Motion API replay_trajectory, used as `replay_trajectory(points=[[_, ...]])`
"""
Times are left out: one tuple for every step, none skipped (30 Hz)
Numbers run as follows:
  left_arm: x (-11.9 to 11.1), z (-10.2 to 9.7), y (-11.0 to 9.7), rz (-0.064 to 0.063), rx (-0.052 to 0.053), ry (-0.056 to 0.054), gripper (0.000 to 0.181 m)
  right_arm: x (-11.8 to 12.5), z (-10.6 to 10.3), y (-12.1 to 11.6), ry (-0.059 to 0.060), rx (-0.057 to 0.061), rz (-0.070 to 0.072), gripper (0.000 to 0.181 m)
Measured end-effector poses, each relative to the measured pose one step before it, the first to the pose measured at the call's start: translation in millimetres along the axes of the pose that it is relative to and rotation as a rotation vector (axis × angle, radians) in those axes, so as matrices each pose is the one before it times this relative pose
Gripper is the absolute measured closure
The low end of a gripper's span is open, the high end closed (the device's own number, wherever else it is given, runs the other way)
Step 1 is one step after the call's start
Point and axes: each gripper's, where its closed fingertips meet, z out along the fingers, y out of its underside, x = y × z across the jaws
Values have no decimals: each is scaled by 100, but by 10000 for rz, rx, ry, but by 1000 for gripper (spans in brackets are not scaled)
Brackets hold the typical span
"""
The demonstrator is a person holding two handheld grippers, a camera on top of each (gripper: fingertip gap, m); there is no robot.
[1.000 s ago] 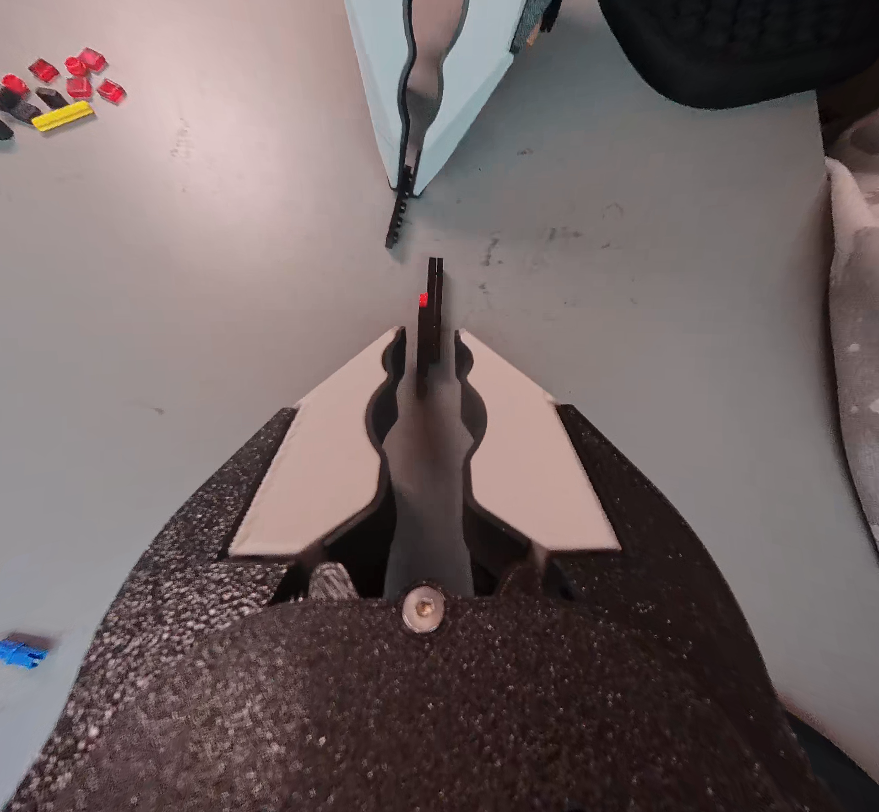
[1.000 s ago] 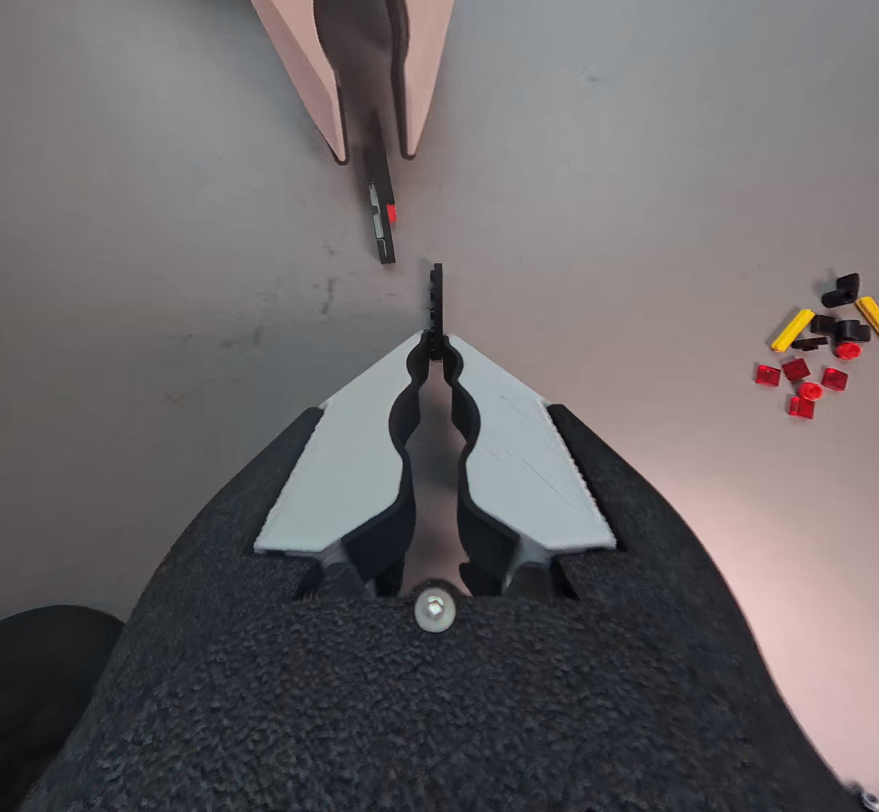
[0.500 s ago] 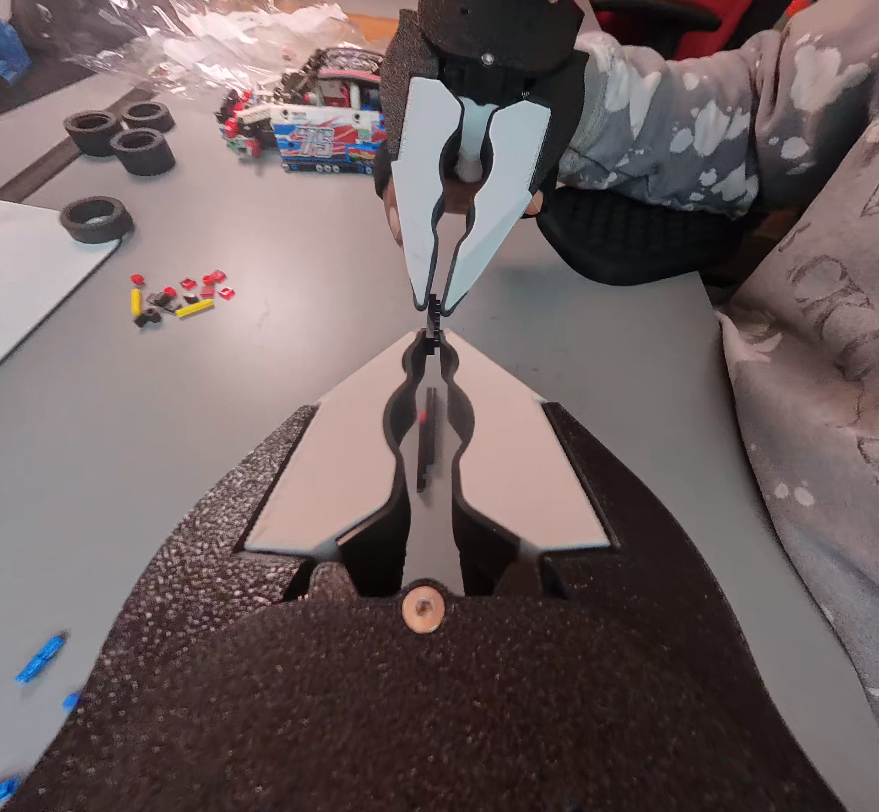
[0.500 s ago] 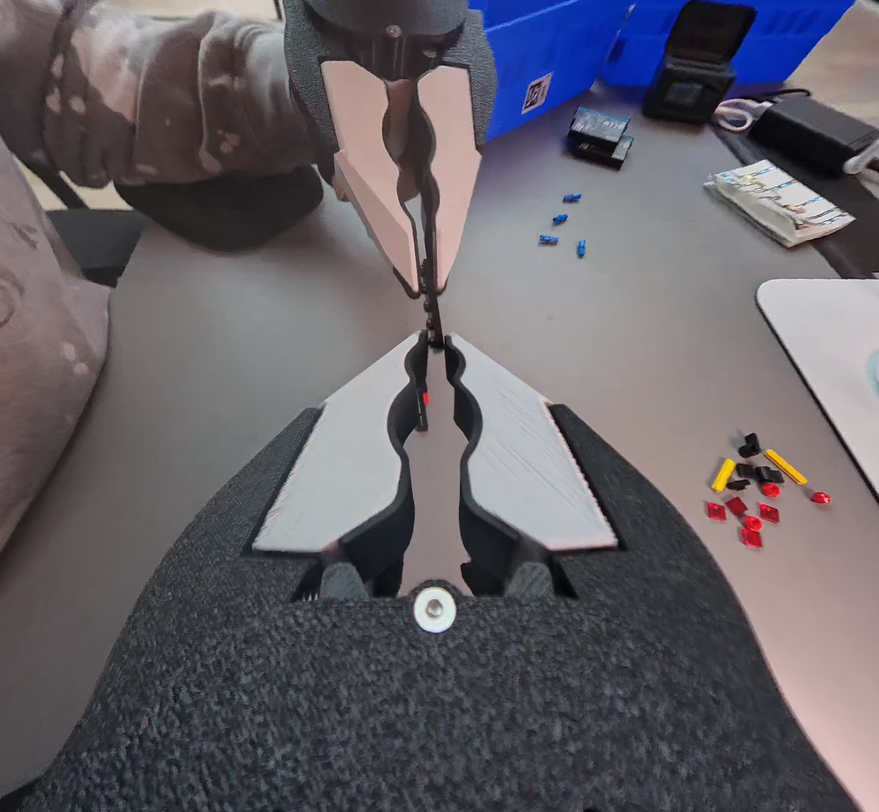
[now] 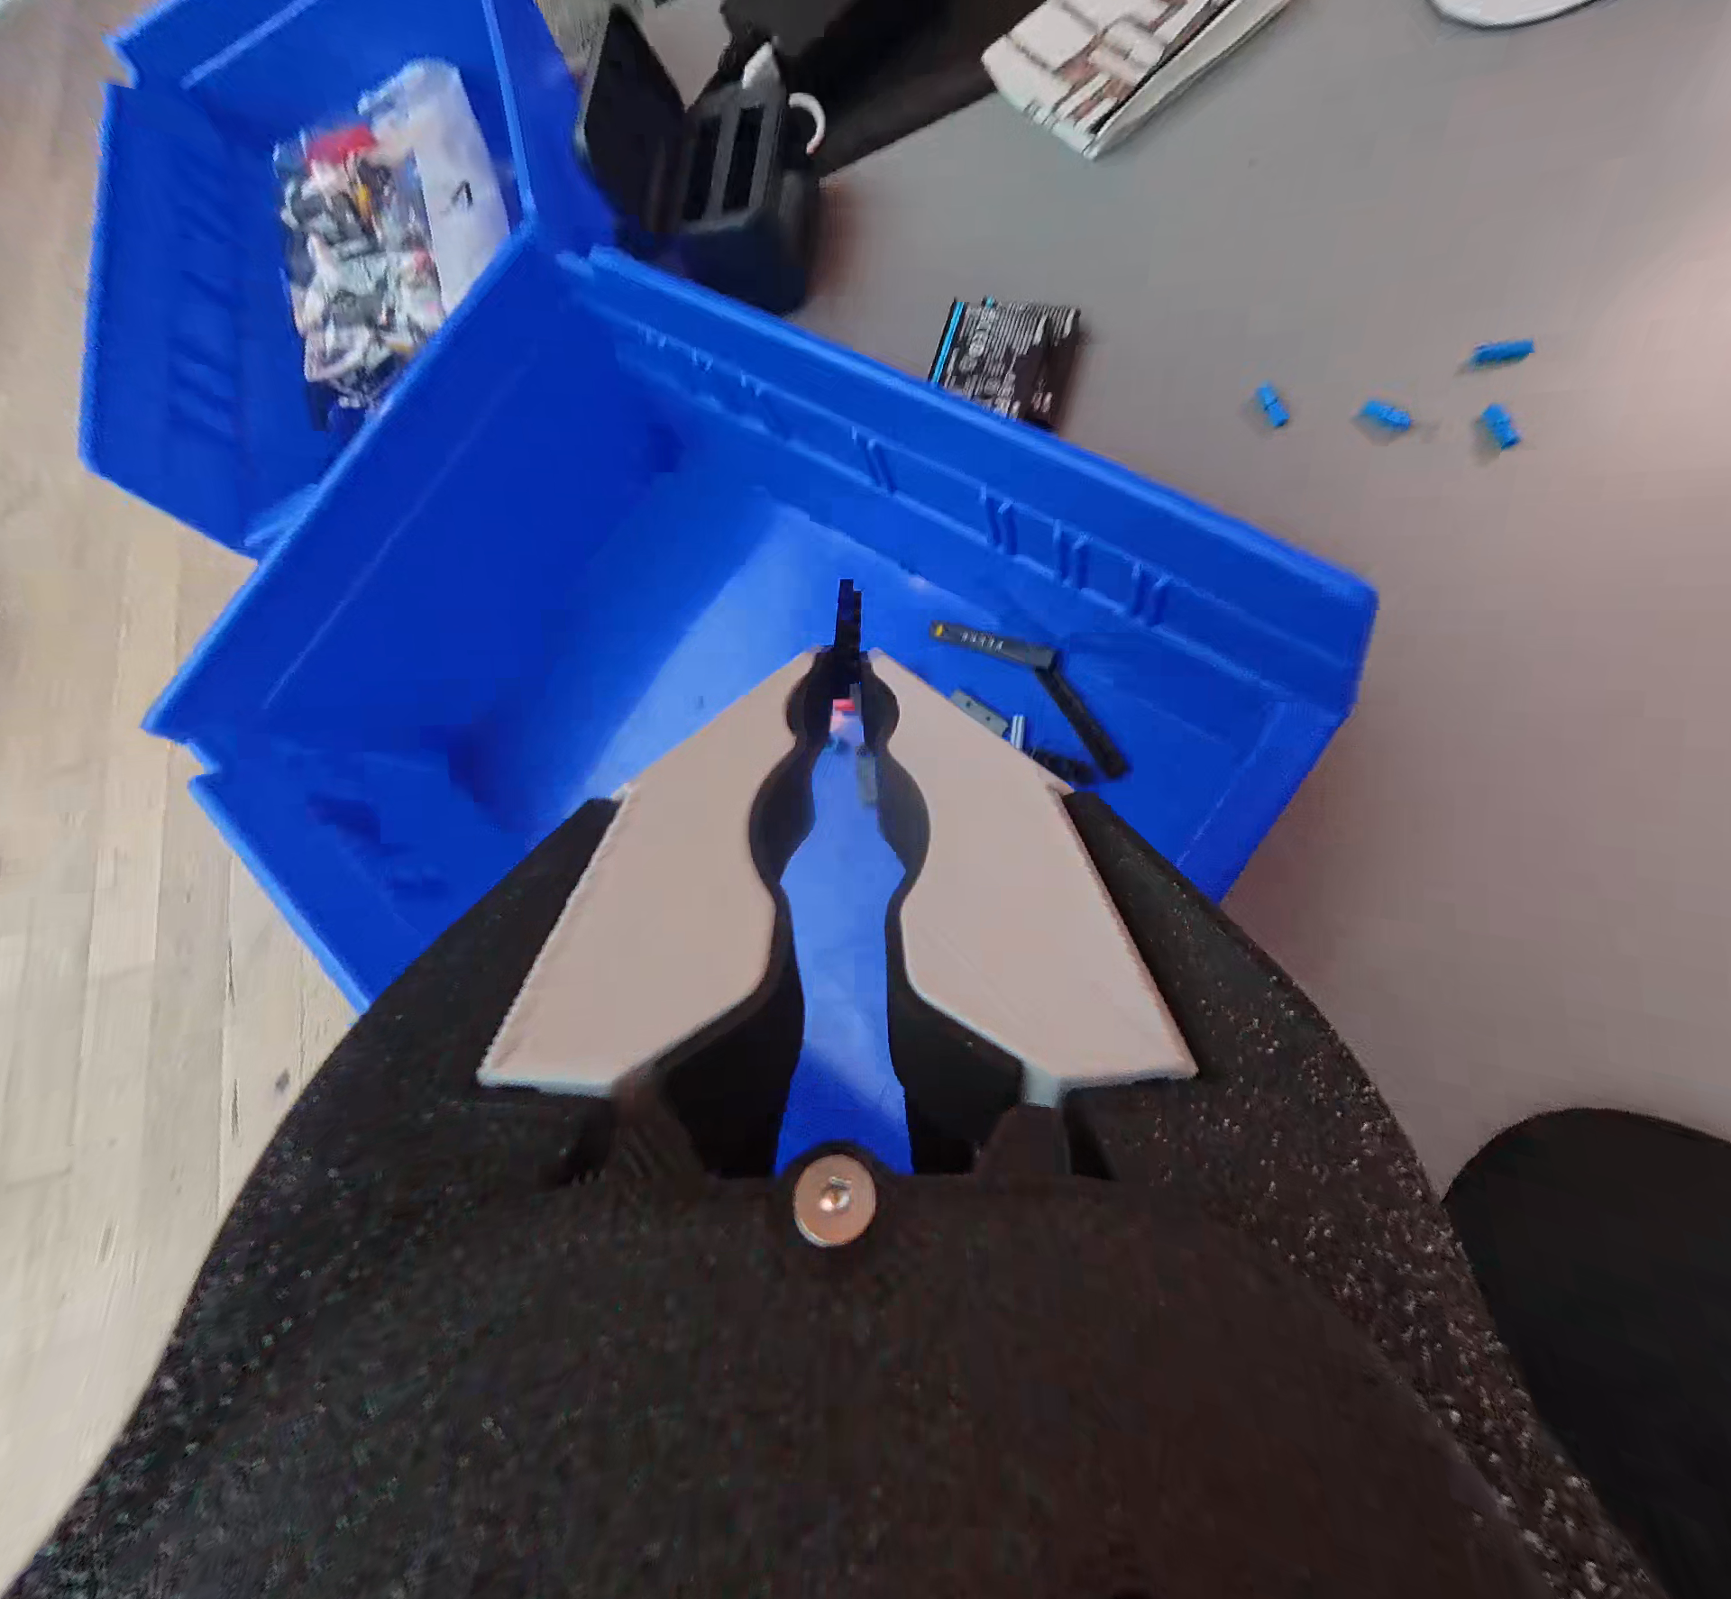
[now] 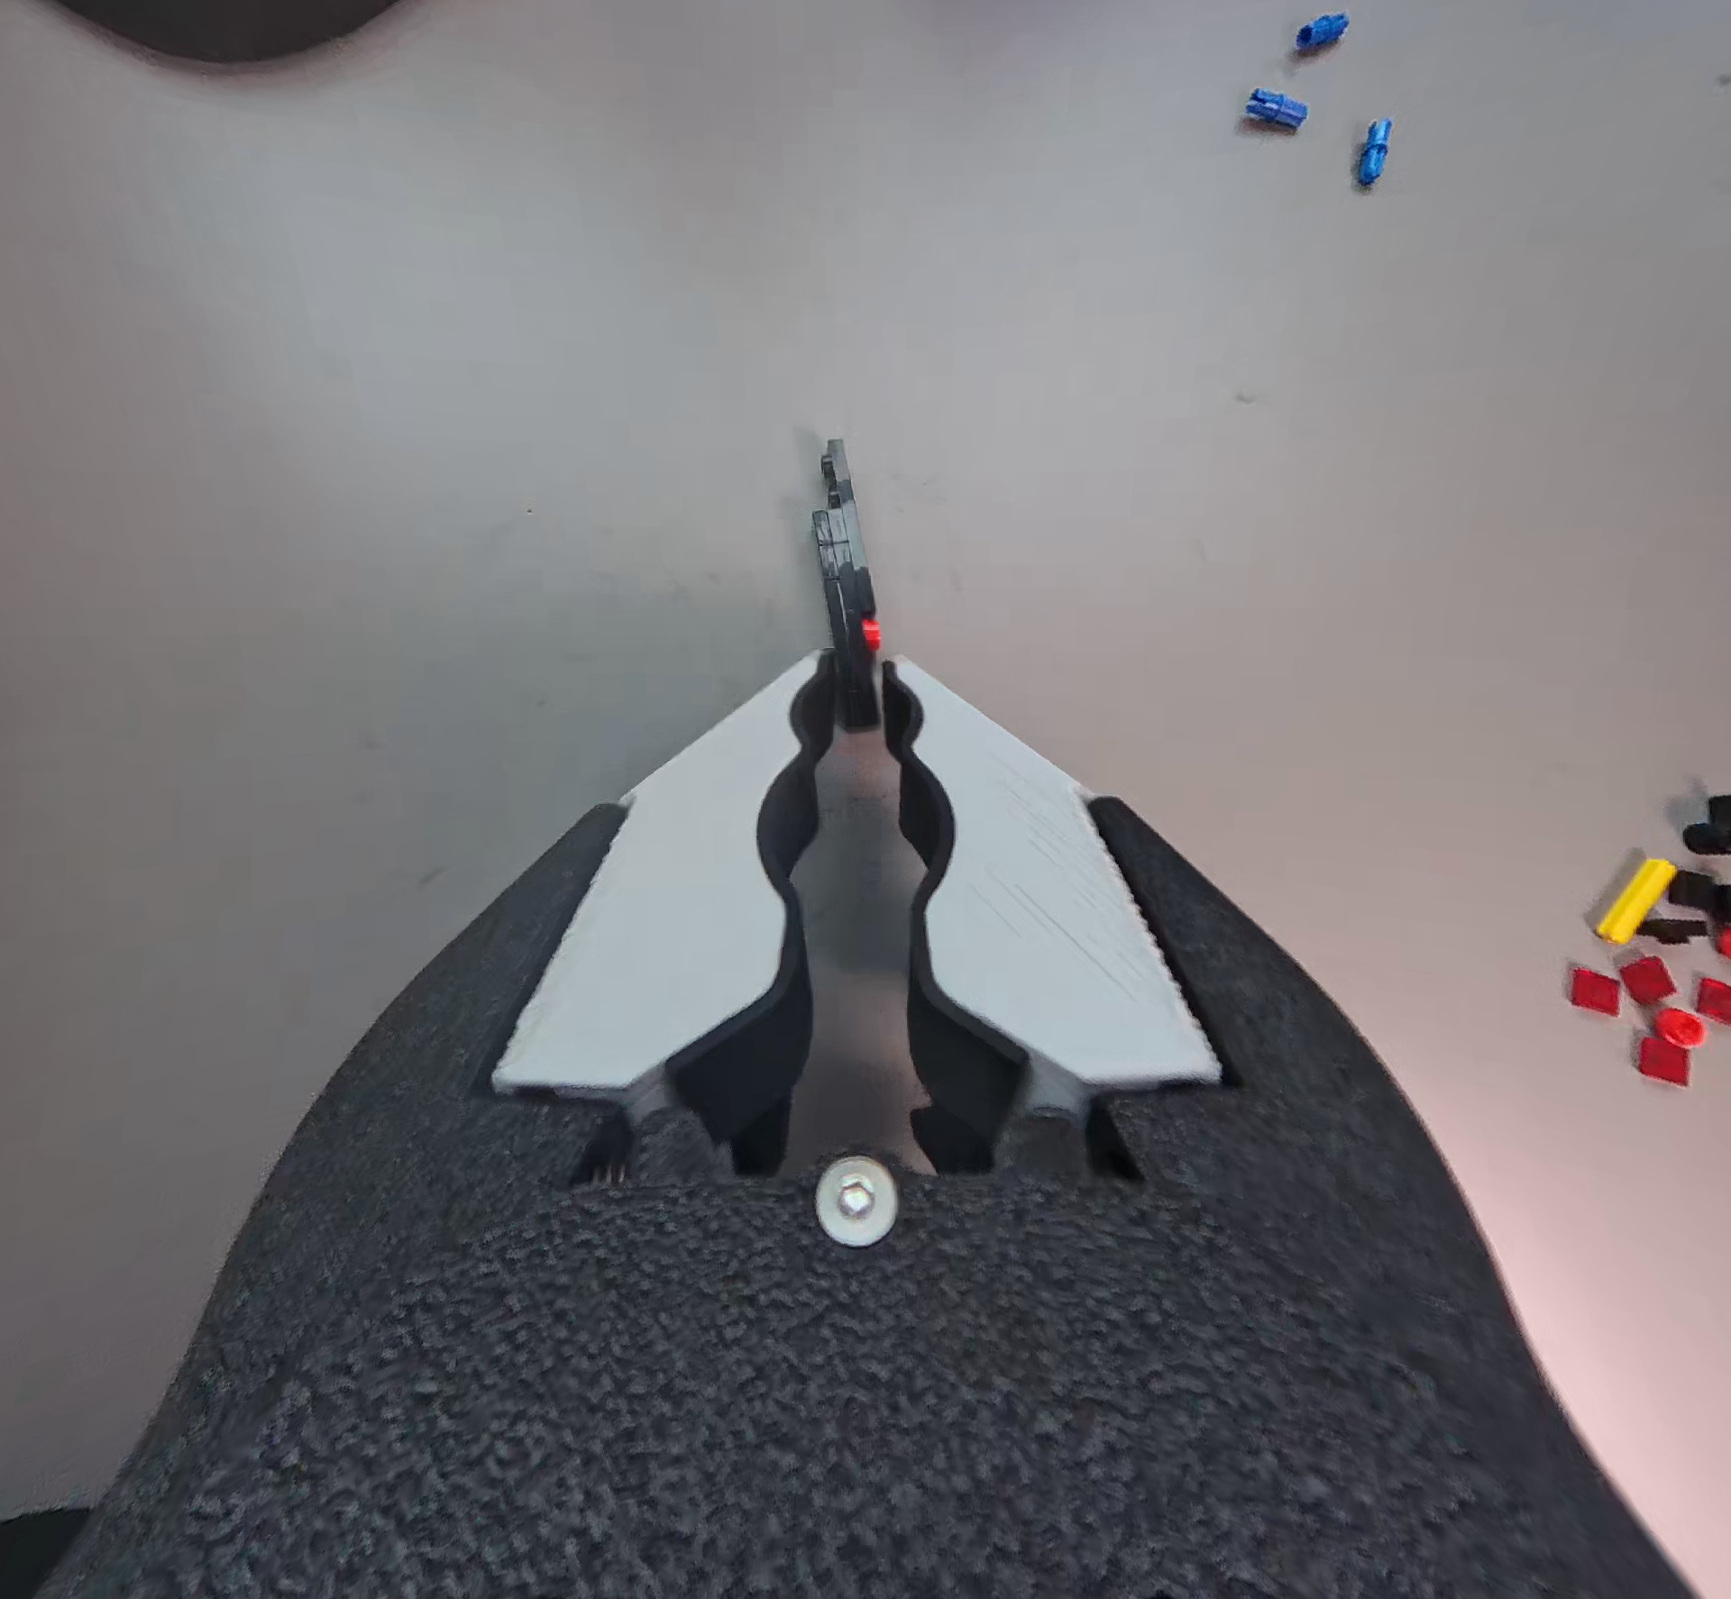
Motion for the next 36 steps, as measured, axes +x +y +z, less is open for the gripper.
replay_trajectory(points=[[-173,254,803,-151,-145,-78,177,-122,52,-36,-23,-54,-51,174],[41,89,307,-104,80,-57,176,-25,-24,-30,44,-9,-55,175],[35,-243,-449,-68,434,-189,174,95,-164,-136,135,101,-64,175],[121,-668,-1350,-42,875,-298,171,255,-341,-402,224,295,10,175],[754,-968,-2090,20,1195,-65,168,407,-512,-655,281,440,98,175],[1530,-957,-2338,83,1227,292,168,563,-631,-909,380,561,87,175],[1737,-572,-2092,40,958,411,168,664,-699,-1097,459,646,27,175],[1875,-79,-1619,-90,623,565,168,740,-714,-1261,515,705,21,175],[2411,297,-1323,-287,481,963,165,548,-659,-1302,382,709,29,175],[3083,617,-1009,-406,404,1439,162,53,-562,-1206,55,655,34,175],[3321,951,-535,-356,246,1666,157,-445,-450,-1059,-283,553,126,175],[2971,1256,-58,-316,94,1570,155,-570,-340,-949,-383,510,314,175],[2643,1424,300,-335,-42,1499,155,-808,-254,-736,-578,408,471,175],[2358,1454,505,-405,-149,1473,153,-696,-221,-683,-524,435,521,175],[1902,1394,540,-380,-179,1314,152,-560,-235,-560,-439,401,460,175],[1322,1235,464,-286,-135,1025,153,-415,-232,-387,-331,303,355,175],[648,1036,248,-210,-35,615,155,-358,-251,-204,-266,175,207,175],[304,749,-13,-150,91,377,159,-196,-234,127,-142,-35,68,175],[426,416,-260,-159,191,448,168,177,-247,161,123,-33,-2,175],[294,324,29,-172,-43,330,176,-66,-268,-9,-47,72,59,175],[-59,222,81,-138,-63,43,178,-119,-268,-44,-116,80,161,175],[-13,93,43,-8,-13,43,178,42,-240,-97,-23,99,125,175],[-2,55,85,-28,0,38,176,37,-163,25,-26,-12,61,175],[-12,64,129,-73,-10,29,173,72,-52,198,7,-157,-18,175],[-109,106,162,-97,-21,-36,170,70,21,158,34,-110,-92,175],[-56,137,255,-63,-64,-2,170,-66,77,102,-64,-48,2,175],[39,185,373,-21,-128,49,171,-95,99,43,-91,4,79,175],[49,214,420,32,-171,42,173,-67,90,103,-61,-30,48,175],[16,164,285,61,-94,6,177,-55,49,217,-40,-91,-21,175],[-21,87,82,44,4,-24,177,17,-32,100,11,-9,-38,175],[-99,33,30,24,12,-55,178,100,-88,-38,38,61,52,175],[-108,26,-58,38,80,-72,178,156,-94,-87,80,45,40,175],[-193,35,-137,71,178,-132,178,275,-31,-95,210,18,-51,175],[-199,31,-118,63,188,-144,178,276,31,52,246,-99,-133,175],[-211,51,46,78,90,-139,178,190,101,140,243,-169,-179,174],[-179,40,95,109,66,-140,178,97,160,66,215,-113,-200,170]])
